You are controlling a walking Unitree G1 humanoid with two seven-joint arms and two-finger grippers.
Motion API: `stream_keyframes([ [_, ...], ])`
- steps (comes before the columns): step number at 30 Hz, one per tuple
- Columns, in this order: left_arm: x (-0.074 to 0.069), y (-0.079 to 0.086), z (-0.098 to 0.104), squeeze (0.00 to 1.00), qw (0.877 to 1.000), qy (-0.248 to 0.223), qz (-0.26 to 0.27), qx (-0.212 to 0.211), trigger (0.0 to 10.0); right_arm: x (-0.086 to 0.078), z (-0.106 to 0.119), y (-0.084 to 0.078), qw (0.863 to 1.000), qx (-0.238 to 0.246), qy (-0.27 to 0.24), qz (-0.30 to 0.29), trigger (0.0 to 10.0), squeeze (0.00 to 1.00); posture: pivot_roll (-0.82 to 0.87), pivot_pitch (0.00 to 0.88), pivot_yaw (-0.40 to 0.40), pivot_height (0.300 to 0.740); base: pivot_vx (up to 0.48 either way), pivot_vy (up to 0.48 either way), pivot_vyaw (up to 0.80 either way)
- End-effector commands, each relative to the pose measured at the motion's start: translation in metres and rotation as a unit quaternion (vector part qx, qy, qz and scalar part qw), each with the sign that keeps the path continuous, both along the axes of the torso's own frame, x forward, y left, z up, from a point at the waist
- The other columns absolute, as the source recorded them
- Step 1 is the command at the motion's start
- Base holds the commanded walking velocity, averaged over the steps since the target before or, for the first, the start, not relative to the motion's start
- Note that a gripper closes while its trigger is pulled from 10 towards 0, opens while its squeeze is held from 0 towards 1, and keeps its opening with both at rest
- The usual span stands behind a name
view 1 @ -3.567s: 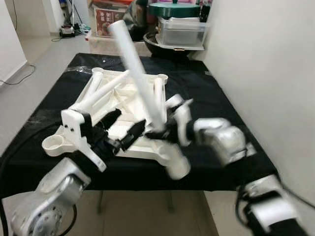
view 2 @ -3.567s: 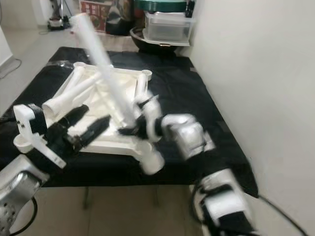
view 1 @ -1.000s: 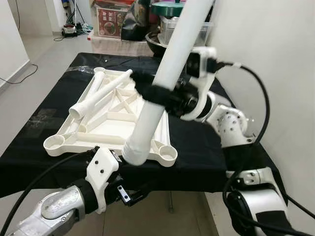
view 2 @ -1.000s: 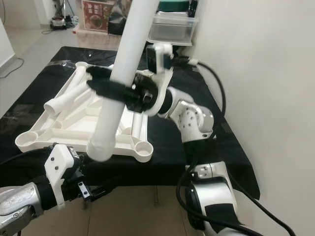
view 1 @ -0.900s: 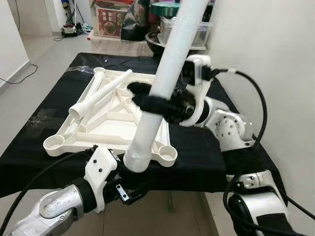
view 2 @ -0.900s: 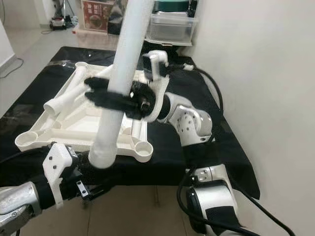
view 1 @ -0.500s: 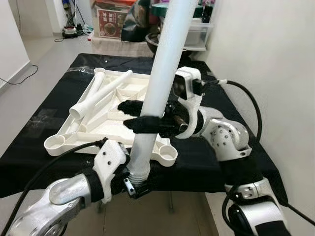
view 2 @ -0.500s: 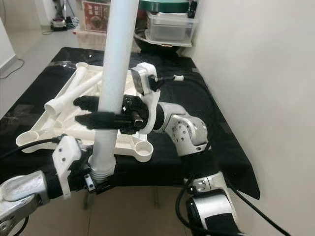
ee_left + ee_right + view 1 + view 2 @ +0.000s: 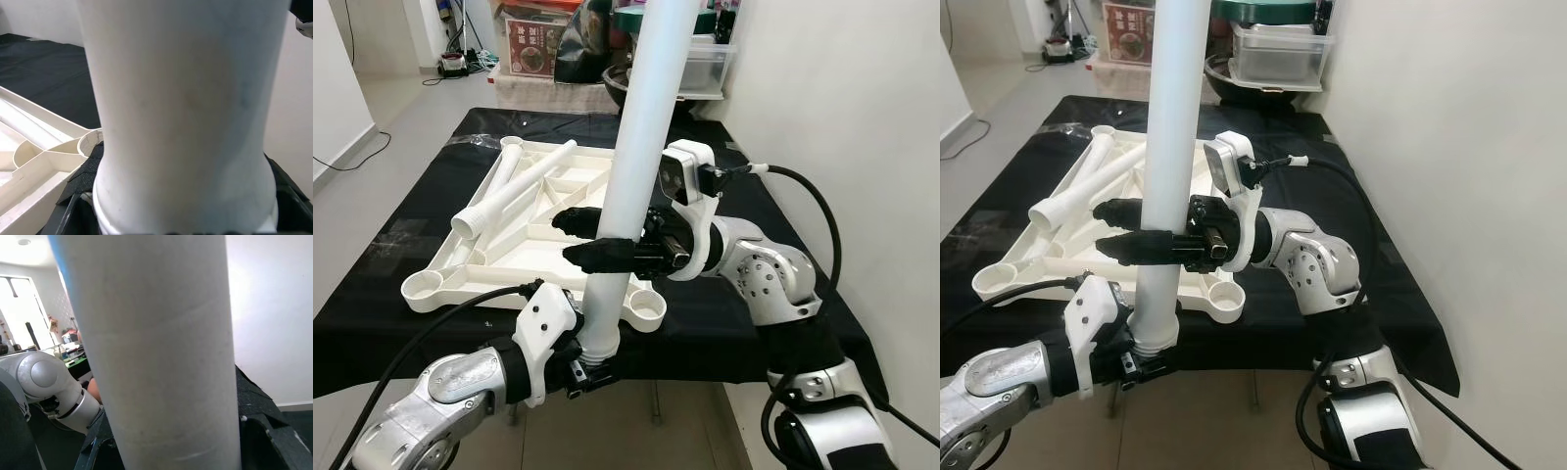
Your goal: Building children table
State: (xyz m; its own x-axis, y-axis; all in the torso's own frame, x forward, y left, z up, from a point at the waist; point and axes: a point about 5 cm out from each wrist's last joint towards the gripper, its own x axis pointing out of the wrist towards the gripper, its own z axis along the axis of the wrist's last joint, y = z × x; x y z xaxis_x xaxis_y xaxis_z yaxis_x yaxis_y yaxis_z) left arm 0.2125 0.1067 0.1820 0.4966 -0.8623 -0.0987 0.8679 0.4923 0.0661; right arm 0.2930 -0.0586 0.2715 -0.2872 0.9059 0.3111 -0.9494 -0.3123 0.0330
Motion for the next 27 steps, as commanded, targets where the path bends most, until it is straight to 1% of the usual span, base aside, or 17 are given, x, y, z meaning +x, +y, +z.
stream_keyframes([
  [1, -0.003, -0.007, -0.012, 0.0, 0.999, 0.028, -0.016, 0.008, 0.0, -0.007, 0.007, 0.008, 1.0, 0.012, -0.016, 0.024, 0.0, 0.0, 0.15, 0.0, -0.079, 0.74, 0.0, 0.0, 0.0],
  [5, 0.0, -0.006, -0.011, 0.0, 1.0, 0.021, -0.005, 0.007, 0.0, -0.007, 0.007, 0.011, 1.0, 0.011, -0.021, 0.011, 0.0, 0.0, 0.15, 0.0, -0.083, 0.74, 0.0, 0.0, 0.0],
  [6, 0.003, -0.005, -0.011, 0.0, 1.0, 0.016, 0.005, 0.01, 0.0, -0.005, 0.006, 0.014, 1.0, 0.005, -0.026, -0.011, 4.1, 0.0, 0.15, 0.0, -0.082, 0.74, 0.0, 0.0, 0.0],
  [7, 0.006, -0.003, -0.011, 0.0, 1.0, 0.012, 0.017, 0.012, 4.6, 0.001, 0.005, 0.017, 0.999, 0.0, -0.016, -0.049, 10.0, 0.0, 0.15, 0.0, -0.082, 0.74, 0.0, 0.0, 0.0],
  [12, 0.008, -0.002, -0.011, 0.0, 1.0, 0.009, 0.024, 0.014, 4.6, 0.005, 0.004, 0.018, 0.997, -0.004, -0.009, -0.075, 10.0, 0.0, 0.15, 0.0, -0.083, 0.74, 0.0, 0.0, 0.0],
  [13, 0.009, -0.001, -0.011, 0.0, 0.999, 0.003, 0.03, 0.019, 10.0, 0.01, 0.005, 0.02, 0.994, -0.002, -0.001, -0.108, 10.0, 1.0, 0.15, 0.0, -0.084, 0.74, 0.0, 0.0, 0.0],
  [14, 0.009, -0.001, -0.011, 0.0, 0.999, 0.003, 0.03, 0.019, 10.0, 0.01, 0.005, 0.02, 0.994, -0.002, -0.001, -0.108, 10.0, 1.0, 0.15, 0.0, -0.084, 0.74, 0.0, 0.0, 0.0],
  [15, 0.017, 0.005, -0.013, 0.0, 0.997, -0.006, 0.071, 0.042, 10.0, 0.019, 0.006, 0.02, 0.988, -0.001, 0.014, -0.155, 10.0, 0.0, 0.15, 0.0, -0.084, 0.74, 0.0, 0.0, 0.0],
  [16, 0.032, 0.016, -0.014, 0.0, 0.987, -0.018, 0.143, 0.068, 10.0, 0.025, 0.008, 0.02, 0.98, 0.008, 0.036, -0.195, 10.0, 0.0, 0.15, 0.0, -0.085, 0.74, 0.0, 0.0, 0.0],
  [17, 0.048, 0.031, -0.015, 0.0, 0.968, -0.027, 0.232, 0.096, 10.0, 0.033, 0.008, 0.021, 0.968, 0.025, 0.083, -0.238, 10.0, 0.0, 0.15, 0.0, -0.09, 0.74, 0.0, 0.0, 0.0],
  [18, 0.048, 0.031, -0.015, 0.0, 0.968, -0.027, 0.232, 0.096, 10.0, 0.033, 0.008, 0.021, 0.968, 0.025, 0.083, -0.238, 10.0, 0.0, 0.15, 0.0, -0.09, 0.74, 0.0, 0.0, 0.0],
  [20, 0.065, 0.045, -0.017, 0.0, 0.937, -0.038, 0.323, 0.127, 10.0, 0.04, 0.001, 0.024, 0.95, 0.037, 0.146, -0.272, 10.0, 0.0, 0.15, 0.0, -0.091, 0.74, 0.0, 0.0, 0.0],
  [22, 0.065, 0.045, -0.017, 0.0, 0.937, -0.038, 0.323, 0.127, 10.0, 0.04, 0.001, 0.024, 0.95, 0.037, 0.146, -0.272, 10.0, 0.0, 0.15, 0.0, -0.091, 0.74, 0.0, 0.0, 0.0],
  [23, 0.068, 0.046, -0.017, 0.0, 0.932, -0.041, 0.336, 0.134, 10.0, 0.04, -0.005, 0.027, 0.946, 0.033, 0.16, -0.279, 10.0, 0.0, 0.15, 0.0, -0.091, 0.74, 0.0, 0.0, 0.0],
  [25, 0.076, 0.038, -0.023, 0.0, 0.918, -0.06, 0.345, 0.184, 10.0, 0.039, -0.019, 0.039, 0.936, 0.019, 0.194, -0.294, 10.0, 0.0, 0.15, 0.0, -0.091, 0.74, 0.0, 0.0, 0.0],
  [26, 0.076, 0.038, -0.023, 0.0, 0.918, -0.06, 0.345, 0.184, 10.0, 0.039, -0.019, 0.039, 0.936, 0.019, 0.194, -0.294, 10.0, 0.0, 0.15, 0.0, -0.091, 0.74, 0.0, 0.0, 0.0],
  [27, 0.079, 0.035, -0.024, 0.0, 0.911, -0.069, 0.352, 0.202, 10.0, 0.038, -0.023, 0.043, 0.931, 0.018, 0.208, -0.3, 10.0, 0.0, 0.15, 0.0, -0.091, 0.74, 0.0, 0.0, 0.0],
])
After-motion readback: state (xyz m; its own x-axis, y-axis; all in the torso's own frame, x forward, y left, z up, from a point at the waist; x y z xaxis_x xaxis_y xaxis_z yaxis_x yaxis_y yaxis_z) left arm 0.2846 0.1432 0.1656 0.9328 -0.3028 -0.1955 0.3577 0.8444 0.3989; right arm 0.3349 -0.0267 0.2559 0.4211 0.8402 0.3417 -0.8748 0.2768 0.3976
